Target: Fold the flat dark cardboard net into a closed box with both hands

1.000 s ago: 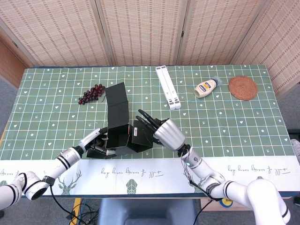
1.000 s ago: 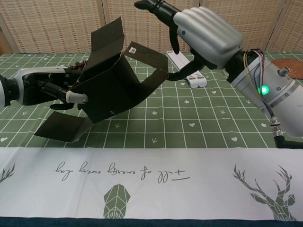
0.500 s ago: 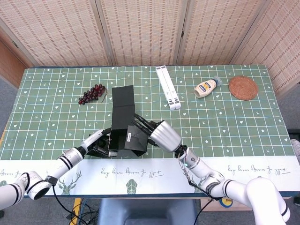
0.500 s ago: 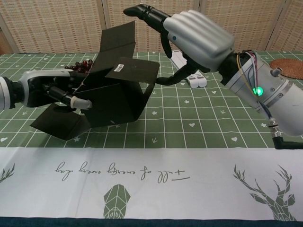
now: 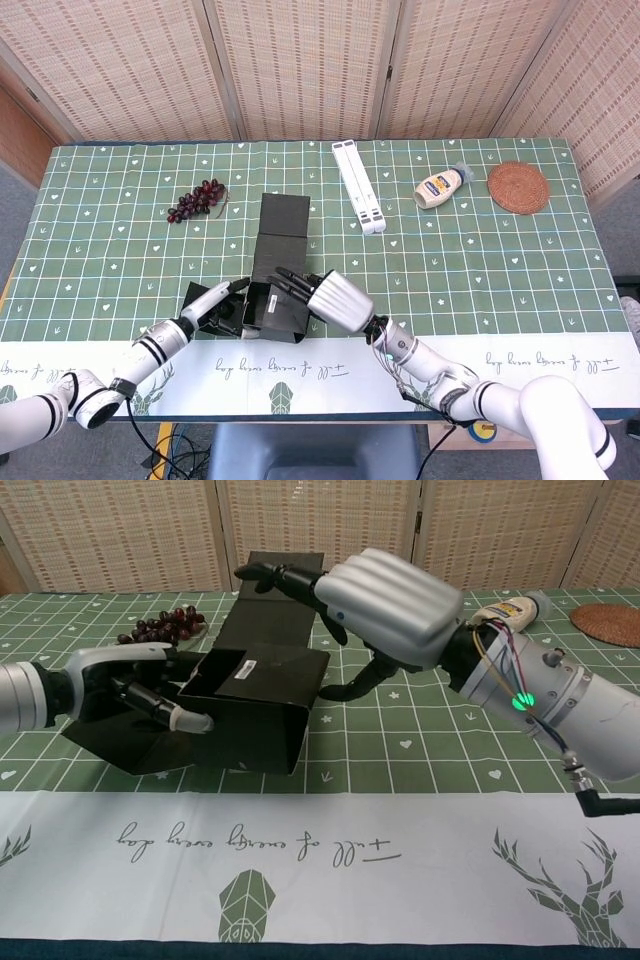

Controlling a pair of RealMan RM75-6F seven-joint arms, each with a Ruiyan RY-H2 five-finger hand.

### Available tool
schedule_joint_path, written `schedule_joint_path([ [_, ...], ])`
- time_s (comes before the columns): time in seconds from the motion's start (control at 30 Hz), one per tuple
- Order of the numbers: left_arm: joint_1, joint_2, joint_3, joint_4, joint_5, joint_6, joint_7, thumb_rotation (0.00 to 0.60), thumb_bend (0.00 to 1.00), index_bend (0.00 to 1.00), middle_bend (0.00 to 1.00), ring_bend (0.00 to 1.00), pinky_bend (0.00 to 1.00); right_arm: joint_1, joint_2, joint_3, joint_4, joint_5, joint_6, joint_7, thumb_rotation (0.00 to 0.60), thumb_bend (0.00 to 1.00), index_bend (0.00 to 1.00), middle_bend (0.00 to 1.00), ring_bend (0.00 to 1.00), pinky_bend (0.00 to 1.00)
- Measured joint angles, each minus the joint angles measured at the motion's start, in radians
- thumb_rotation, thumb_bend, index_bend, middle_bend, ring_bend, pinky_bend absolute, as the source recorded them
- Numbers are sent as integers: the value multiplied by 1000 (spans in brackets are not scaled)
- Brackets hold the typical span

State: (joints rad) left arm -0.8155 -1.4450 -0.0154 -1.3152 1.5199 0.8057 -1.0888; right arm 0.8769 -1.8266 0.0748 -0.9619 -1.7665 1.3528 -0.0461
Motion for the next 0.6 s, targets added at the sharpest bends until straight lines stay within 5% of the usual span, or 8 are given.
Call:
schedule_joint_path([
  [0.6, 6, -103, 12, 85, -8, -11, 110, 600, 112, 186, 191, 551, 900, 42, -25, -60, 46, -30, -111, 1, 600, 220, 176, 258, 669, 1000],
])
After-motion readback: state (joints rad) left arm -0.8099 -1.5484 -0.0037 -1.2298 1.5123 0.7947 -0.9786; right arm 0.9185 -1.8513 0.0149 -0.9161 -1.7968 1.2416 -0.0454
